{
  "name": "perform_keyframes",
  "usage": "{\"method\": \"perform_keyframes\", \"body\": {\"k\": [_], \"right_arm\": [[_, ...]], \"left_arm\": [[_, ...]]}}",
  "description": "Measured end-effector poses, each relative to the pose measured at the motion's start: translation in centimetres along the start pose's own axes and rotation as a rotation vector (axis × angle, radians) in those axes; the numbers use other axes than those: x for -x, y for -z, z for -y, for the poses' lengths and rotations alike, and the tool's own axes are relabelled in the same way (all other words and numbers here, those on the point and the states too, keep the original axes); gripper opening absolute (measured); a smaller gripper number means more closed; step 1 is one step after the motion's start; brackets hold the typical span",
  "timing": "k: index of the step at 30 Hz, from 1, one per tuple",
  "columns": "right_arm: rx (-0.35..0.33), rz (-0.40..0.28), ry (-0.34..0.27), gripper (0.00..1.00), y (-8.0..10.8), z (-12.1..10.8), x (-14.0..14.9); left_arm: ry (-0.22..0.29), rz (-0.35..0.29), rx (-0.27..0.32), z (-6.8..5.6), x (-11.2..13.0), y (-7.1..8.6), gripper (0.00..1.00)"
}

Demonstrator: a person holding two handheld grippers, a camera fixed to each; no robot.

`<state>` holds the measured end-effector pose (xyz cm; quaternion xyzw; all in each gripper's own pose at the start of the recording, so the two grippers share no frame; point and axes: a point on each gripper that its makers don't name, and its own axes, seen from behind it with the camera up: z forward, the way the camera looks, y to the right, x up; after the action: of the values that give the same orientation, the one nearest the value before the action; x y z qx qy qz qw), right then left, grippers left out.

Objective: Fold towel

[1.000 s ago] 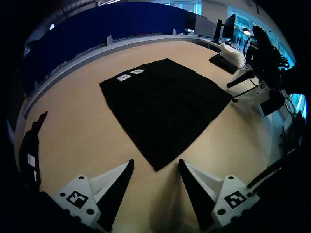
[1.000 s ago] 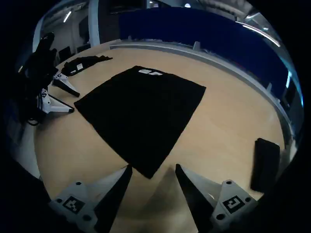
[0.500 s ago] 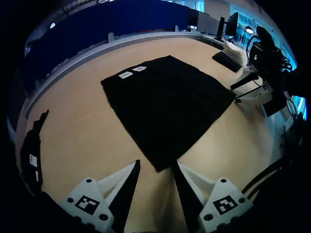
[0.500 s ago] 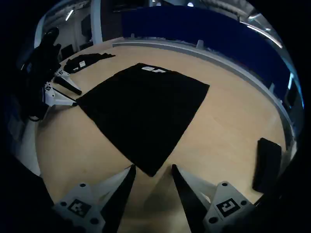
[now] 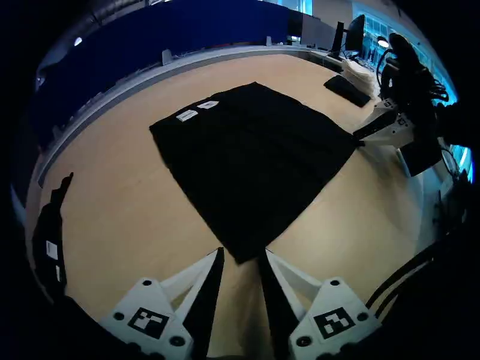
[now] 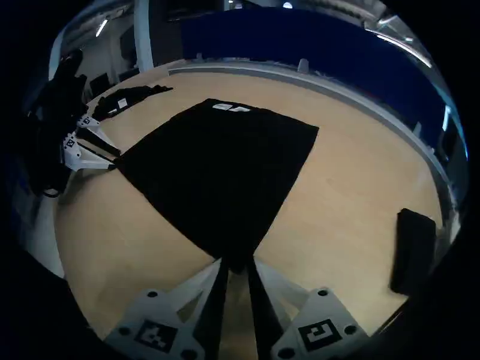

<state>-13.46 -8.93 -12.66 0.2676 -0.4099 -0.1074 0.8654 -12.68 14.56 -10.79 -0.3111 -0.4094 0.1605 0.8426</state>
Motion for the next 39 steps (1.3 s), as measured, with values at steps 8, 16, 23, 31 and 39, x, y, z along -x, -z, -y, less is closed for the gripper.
{"method": "perform_keyframes", "body": {"k": [8, 16, 23, 31, 39], "right_arm": [[-0.021, 0.001, -0.019, 0.14, -0.1, 0.3, -0.1], [-0.039, -0.009, -0.027, 0.13, 0.3, 0.8, -0.6], [-0.033, -0.028, -0.038, 0.12, 1.2, 0.2, -1.7], [-0.027, -0.058, -0.025, 0.12, 3.3, -0.1, -3.8], [-0.019, -0.078, -0.001, 0.12, 5.9, 0.1, -5.7]], "left_arm": [[0.014, 0.004, 0.000, -0.2, 0.0, 0.0, 0.11], [0.035, 0.000, 0.016, -0.5, -0.1, 0.3, 0.08], [0.044, -0.020, 0.009, -0.8, -1.0, 0.8, 0.08], [0.083, -0.061, -0.010, -0.3, -2.8, 2.7, 0.08], [0.110, -0.097, -0.025, 0.0, -4.6, 5.5, 0.08]]}}
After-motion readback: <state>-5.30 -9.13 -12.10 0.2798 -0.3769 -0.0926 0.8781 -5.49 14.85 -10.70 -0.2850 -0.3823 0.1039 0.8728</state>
